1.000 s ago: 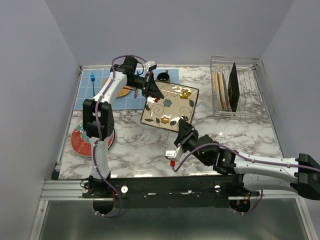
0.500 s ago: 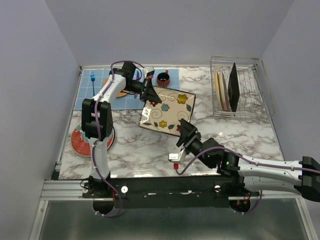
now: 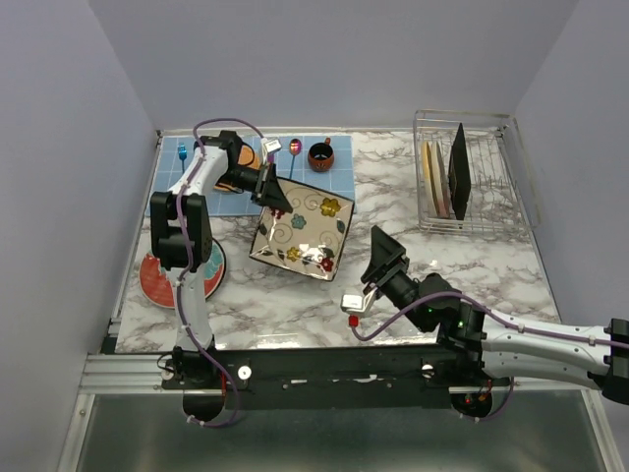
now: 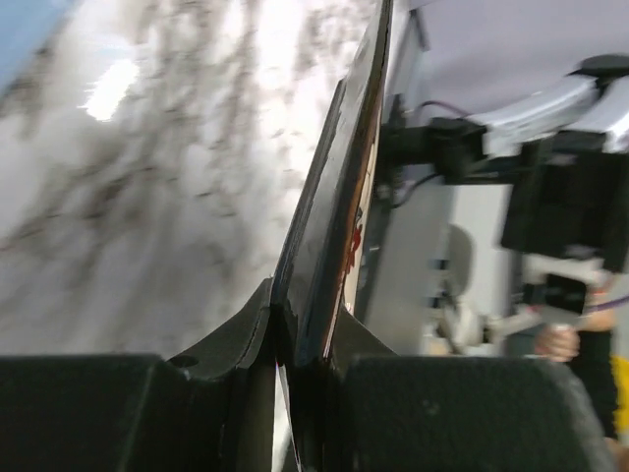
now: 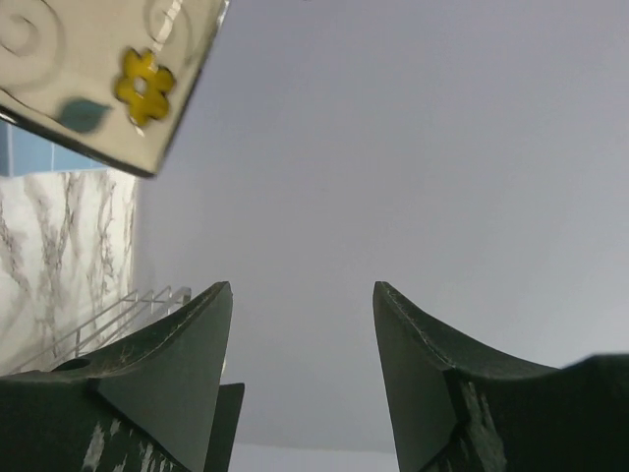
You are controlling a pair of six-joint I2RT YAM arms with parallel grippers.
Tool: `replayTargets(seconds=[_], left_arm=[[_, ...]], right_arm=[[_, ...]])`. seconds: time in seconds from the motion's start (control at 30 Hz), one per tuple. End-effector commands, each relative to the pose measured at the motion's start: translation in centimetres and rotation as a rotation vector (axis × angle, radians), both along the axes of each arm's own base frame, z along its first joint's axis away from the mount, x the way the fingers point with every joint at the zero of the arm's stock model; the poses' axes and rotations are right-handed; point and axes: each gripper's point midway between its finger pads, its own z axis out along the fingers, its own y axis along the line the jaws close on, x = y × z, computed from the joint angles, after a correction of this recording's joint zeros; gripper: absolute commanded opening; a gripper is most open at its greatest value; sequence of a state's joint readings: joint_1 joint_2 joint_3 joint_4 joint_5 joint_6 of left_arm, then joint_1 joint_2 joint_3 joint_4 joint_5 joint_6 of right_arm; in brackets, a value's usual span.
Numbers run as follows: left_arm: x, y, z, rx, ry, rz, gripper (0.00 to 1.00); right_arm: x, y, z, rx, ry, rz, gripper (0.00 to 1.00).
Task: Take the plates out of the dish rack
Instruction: Place the plate at the center of the board.
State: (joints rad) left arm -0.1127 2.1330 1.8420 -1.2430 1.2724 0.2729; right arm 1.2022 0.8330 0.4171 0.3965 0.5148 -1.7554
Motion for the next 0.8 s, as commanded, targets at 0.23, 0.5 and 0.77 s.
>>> replayTargets(seconds=[0.23,0.5,0.77], left_arm=[[-2.6,2.9,-1.0,-0.033,0.065,-0.009,0.00],[-3.0,3.1,-1.3,-0.042,0.071,-0.005,0.00],[-4.0,3.0,-3.0,-0.069,0.135,-0.003,0.00]], right_arm=[[0.2,-0.5,1.2,0.048,-0.032,-0.030,0.66],[0.2,-0.5,1.1,0.040,-0.035,-0.028,0.65],[0.1,-0.6,0.2,0.021,-0.033,-0.020,0.64]])
